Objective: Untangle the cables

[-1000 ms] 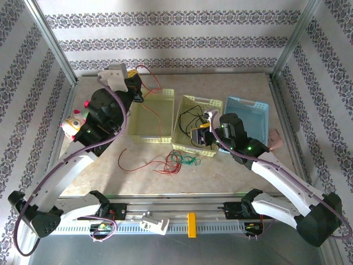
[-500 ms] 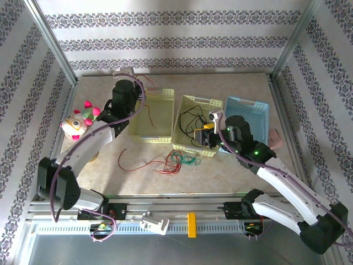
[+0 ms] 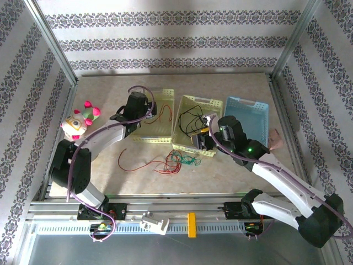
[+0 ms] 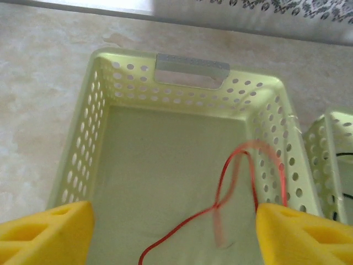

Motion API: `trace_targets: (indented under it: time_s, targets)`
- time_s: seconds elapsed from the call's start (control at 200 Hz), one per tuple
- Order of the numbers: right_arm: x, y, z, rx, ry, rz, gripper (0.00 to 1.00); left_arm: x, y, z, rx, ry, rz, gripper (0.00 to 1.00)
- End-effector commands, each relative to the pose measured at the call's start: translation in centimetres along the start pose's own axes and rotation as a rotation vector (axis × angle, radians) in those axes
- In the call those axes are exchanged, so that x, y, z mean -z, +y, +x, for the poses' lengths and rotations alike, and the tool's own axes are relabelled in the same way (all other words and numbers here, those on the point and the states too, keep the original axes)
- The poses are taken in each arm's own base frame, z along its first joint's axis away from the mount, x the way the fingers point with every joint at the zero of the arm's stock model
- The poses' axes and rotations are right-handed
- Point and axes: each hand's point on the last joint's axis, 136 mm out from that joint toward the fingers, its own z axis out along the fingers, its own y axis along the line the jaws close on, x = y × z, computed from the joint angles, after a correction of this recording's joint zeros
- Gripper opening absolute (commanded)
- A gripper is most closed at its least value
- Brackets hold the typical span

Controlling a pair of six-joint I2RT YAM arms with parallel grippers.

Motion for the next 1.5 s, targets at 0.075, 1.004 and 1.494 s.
trace_targets:
  time_s: [0.075,1.004,1.494]
  targets:
    - [-0.2,0.5,-0.6,0.035,-0.006,-0.002,0.53,4.9,-2.1,4.4,-0.052,0.105,0.148,0.83]
    - [-1.0,-1.0,0.3,-0.015,0.018,0.024,0.53,11.9,-8.4,25.8,-0.685,0.71,0.471,0.25]
    - [-4.2,4.3,4.9,0.023,0.244,-0.258,0.53,19.8,-14.1,12.5,-0.71,0.36,0.718,0.0]
